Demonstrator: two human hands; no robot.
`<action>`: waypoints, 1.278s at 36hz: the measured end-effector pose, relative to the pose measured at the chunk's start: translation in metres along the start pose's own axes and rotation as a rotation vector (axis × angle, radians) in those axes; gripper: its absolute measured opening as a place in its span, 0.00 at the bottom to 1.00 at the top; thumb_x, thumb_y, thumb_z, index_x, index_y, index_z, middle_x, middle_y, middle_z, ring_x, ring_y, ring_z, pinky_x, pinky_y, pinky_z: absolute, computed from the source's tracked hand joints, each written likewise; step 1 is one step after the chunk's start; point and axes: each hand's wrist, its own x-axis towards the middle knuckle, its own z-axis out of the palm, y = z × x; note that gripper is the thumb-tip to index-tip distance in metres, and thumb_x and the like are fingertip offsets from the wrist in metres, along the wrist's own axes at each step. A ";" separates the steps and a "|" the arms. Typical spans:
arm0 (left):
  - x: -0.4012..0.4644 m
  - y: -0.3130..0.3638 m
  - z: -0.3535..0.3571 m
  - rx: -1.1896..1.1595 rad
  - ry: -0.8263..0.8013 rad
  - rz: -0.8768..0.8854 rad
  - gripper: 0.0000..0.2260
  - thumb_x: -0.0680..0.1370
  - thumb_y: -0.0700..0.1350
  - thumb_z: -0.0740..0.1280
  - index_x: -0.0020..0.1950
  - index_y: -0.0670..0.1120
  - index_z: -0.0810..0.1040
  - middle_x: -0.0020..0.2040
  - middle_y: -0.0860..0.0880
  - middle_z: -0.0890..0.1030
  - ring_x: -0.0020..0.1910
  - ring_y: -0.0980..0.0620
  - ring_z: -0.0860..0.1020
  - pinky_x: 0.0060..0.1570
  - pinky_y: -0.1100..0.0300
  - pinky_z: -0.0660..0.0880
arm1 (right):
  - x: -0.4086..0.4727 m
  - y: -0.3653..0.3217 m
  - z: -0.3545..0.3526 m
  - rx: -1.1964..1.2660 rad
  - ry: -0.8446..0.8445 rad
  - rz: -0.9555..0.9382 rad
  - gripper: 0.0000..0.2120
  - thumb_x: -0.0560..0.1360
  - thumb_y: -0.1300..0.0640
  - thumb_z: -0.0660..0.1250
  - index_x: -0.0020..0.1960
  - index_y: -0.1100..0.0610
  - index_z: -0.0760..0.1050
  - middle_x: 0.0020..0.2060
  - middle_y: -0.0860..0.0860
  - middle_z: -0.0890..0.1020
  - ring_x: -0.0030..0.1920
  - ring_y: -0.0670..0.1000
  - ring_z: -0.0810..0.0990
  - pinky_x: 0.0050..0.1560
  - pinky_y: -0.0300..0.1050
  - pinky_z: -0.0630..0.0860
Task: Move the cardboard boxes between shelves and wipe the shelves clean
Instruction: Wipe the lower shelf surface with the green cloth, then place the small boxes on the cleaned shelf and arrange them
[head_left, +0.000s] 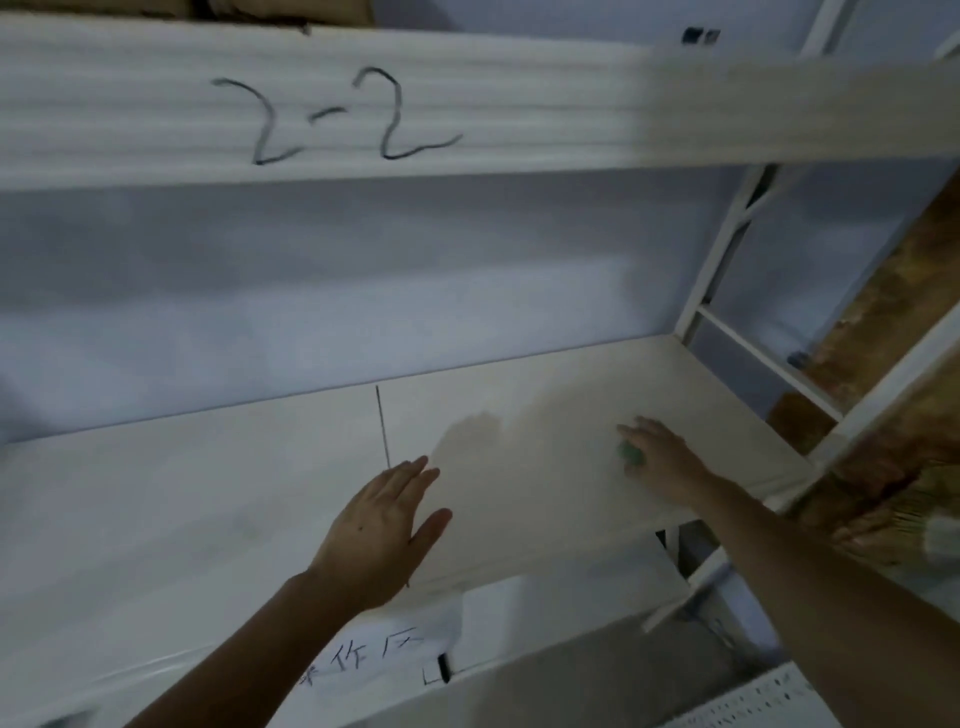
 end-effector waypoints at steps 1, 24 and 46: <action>-0.011 -0.004 -0.009 0.000 0.011 0.000 0.44 0.75 0.75 0.33 0.81 0.53 0.62 0.81 0.53 0.62 0.80 0.53 0.61 0.75 0.60 0.52 | -0.022 -0.023 -0.006 -0.017 0.023 -0.042 0.31 0.82 0.47 0.63 0.83 0.48 0.56 0.82 0.49 0.53 0.81 0.56 0.52 0.79 0.55 0.55; -0.301 -0.064 -0.228 0.147 0.149 -0.225 0.29 0.84 0.61 0.57 0.82 0.51 0.61 0.83 0.51 0.60 0.80 0.50 0.59 0.78 0.54 0.56 | -0.333 -0.403 -0.080 -0.078 0.105 -0.805 0.32 0.83 0.37 0.55 0.83 0.46 0.51 0.82 0.43 0.55 0.80 0.46 0.56 0.78 0.47 0.57; -0.643 -0.083 -0.268 0.205 0.375 -0.943 0.27 0.84 0.62 0.57 0.80 0.52 0.63 0.80 0.52 0.66 0.78 0.50 0.65 0.76 0.52 0.62 | -0.512 -0.644 -0.008 -0.218 -0.035 -1.492 0.33 0.82 0.37 0.58 0.83 0.48 0.56 0.82 0.45 0.58 0.80 0.48 0.58 0.78 0.48 0.58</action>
